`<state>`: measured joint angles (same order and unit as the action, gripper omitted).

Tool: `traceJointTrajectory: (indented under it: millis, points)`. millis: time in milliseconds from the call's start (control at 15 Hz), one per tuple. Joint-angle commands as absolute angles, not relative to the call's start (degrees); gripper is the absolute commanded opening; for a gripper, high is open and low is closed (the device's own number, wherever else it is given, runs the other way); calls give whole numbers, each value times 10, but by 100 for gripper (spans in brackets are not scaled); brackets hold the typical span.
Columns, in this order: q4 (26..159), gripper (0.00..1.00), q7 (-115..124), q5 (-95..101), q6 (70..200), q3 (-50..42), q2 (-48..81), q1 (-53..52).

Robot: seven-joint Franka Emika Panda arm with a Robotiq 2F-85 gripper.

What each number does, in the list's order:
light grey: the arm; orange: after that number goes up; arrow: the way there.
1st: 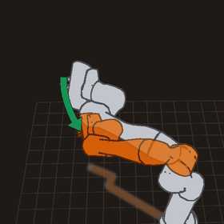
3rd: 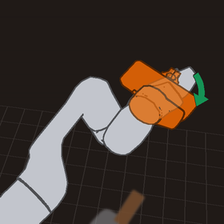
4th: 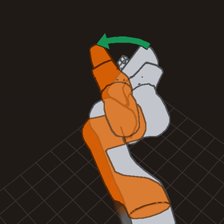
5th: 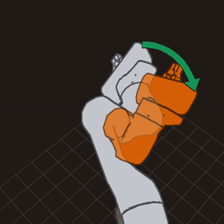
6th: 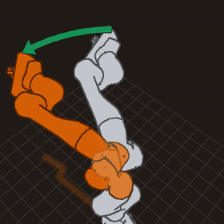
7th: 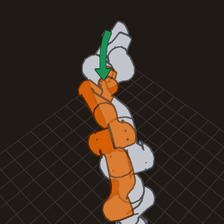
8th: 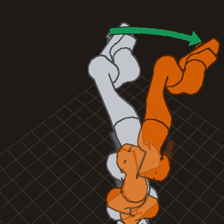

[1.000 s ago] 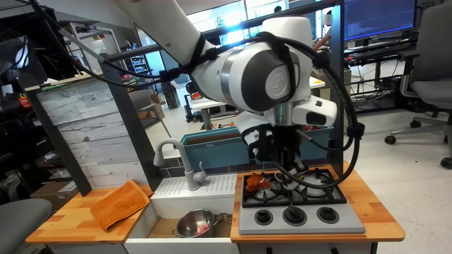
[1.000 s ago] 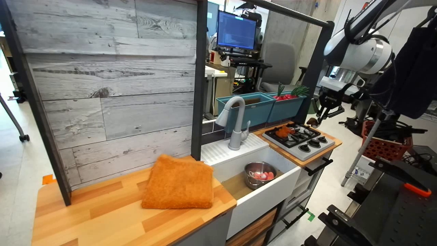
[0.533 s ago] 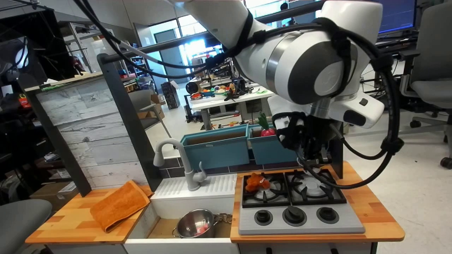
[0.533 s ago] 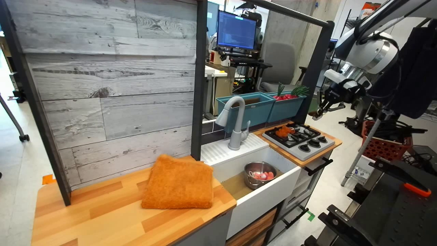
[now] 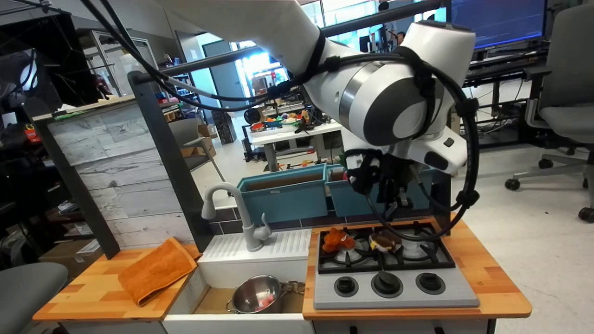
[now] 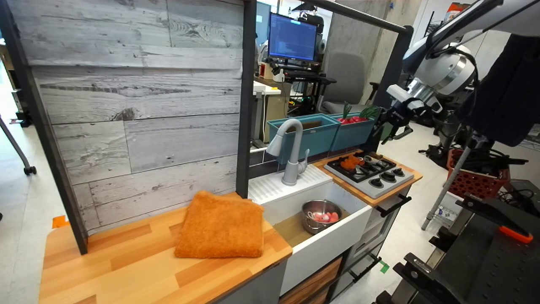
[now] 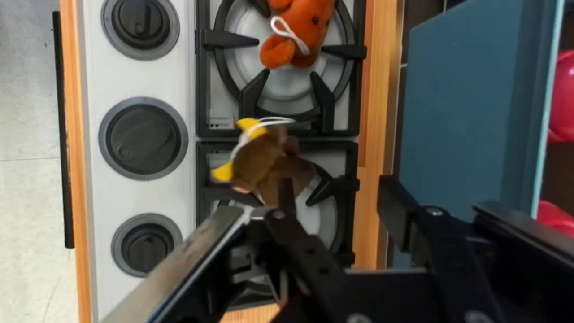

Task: Use the towel to wipe the table, then put the dolls on the stove

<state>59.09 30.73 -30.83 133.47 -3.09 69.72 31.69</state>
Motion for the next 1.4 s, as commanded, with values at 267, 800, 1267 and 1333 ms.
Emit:
traceJointTrajectory:
  millis: [267,800,1267,1333]
  points:
    - [722,100,213,-276,1194,-7,598,277]
    - [775,100,299,-356,1193,-32,551,247]
    - [791,100,299,-230,1112,-101,539,215]
    - [795,100,296,-206,1092,-114,532,207]
